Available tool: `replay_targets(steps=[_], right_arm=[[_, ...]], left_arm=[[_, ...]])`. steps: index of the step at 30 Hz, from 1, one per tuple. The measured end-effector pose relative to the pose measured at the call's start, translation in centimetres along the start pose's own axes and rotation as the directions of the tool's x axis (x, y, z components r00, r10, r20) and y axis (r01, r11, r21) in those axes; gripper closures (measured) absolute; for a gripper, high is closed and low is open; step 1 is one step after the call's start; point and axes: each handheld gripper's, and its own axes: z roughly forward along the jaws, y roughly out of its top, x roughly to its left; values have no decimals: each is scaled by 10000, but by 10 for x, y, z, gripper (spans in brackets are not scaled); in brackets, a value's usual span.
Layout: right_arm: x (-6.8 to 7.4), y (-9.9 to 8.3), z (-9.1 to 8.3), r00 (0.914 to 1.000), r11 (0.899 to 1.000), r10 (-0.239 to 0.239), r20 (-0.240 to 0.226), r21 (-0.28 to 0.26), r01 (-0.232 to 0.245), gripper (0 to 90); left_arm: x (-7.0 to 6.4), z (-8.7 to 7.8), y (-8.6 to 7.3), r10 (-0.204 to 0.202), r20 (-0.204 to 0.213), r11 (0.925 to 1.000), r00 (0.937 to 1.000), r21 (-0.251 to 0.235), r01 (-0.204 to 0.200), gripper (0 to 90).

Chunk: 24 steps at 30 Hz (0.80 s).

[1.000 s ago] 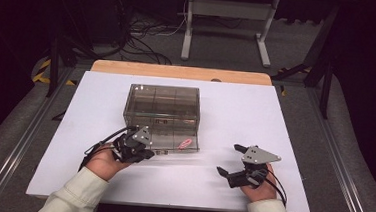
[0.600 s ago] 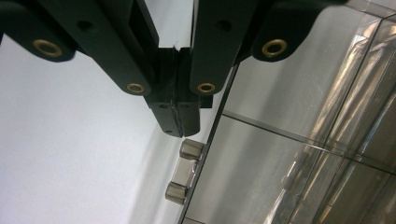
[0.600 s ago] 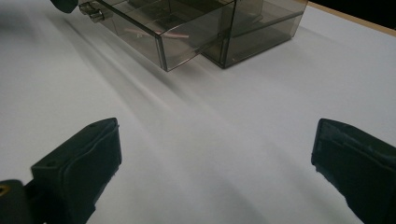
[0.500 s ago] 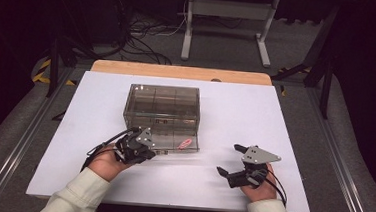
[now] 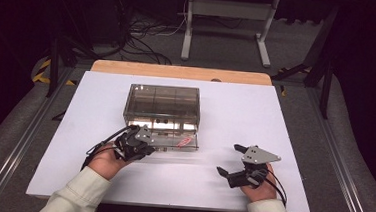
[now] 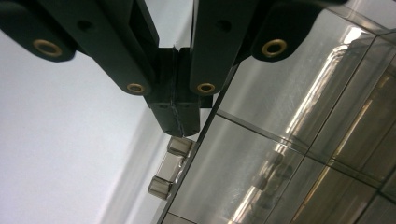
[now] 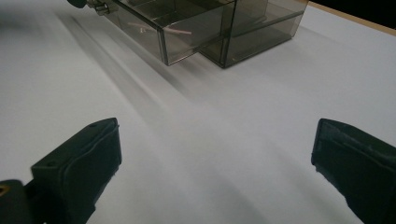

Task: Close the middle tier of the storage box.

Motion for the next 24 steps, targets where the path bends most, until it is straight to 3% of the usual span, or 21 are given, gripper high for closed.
replay_targets(steps=[24], right_arm=[[0,0,0,10000,10000,-2,-39,-7,2,18]], left_arm=[[14,4,3,-853,-653,9943,9942,-698,807,900]])
